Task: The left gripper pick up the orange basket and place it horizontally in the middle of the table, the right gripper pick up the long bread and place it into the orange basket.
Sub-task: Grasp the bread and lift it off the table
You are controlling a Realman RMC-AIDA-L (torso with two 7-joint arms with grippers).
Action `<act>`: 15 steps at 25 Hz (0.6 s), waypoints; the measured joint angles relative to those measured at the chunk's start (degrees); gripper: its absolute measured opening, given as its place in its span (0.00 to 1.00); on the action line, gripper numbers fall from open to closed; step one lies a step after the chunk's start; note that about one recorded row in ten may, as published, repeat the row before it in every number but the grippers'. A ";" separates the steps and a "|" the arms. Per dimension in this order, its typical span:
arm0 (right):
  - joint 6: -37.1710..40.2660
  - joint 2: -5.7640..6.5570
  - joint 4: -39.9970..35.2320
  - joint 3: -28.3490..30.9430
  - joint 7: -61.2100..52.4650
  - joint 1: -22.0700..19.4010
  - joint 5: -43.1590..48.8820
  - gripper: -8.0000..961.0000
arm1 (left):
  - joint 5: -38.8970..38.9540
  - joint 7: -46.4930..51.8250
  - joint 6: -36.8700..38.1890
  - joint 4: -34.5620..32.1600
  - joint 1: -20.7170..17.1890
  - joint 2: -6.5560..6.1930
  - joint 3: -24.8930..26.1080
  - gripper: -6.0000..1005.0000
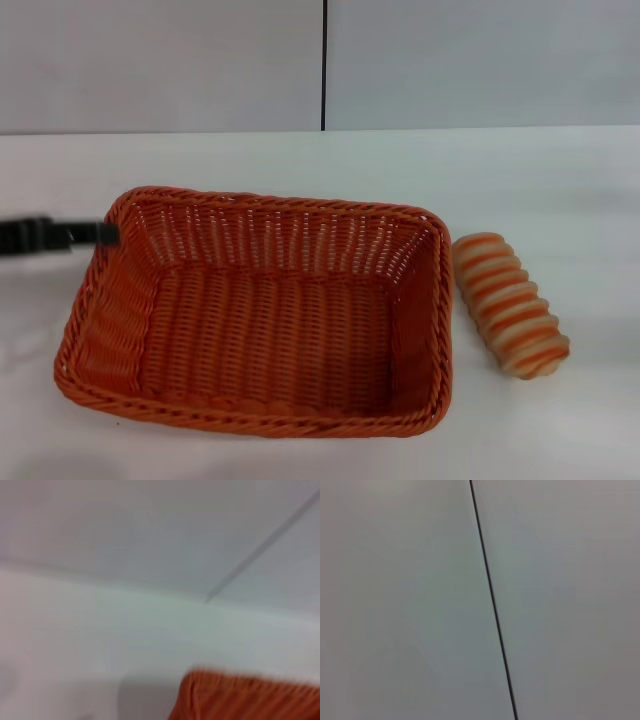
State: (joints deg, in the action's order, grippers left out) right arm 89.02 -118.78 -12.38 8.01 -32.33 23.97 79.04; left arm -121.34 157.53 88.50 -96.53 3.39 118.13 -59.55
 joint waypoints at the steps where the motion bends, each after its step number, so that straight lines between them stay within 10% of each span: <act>1: 0.28 -0.02 0.02 -0.29 -0.03 -0.24 0.00 0.82 | 1.59 -1.32 0.39 0.38 0.18 0.00 1.91 0.68; 7: 1.24 0.02 -3.47 -6.21 -5.38 -2.63 0.02 0.82 | 16.45 -20.76 1.33 10.95 1.96 -0.04 17.61 0.80; 15: 0.09 0.01 -25.88 -18.58 -33.65 -7.30 6.76 0.82 | 30.89 -51.73 3.28 38.20 5.20 -0.11 29.75 0.83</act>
State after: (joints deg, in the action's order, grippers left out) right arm 89.11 -118.77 -38.25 -10.58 -65.98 16.68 85.80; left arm -90.44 105.80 91.78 -58.33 8.59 118.02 -29.80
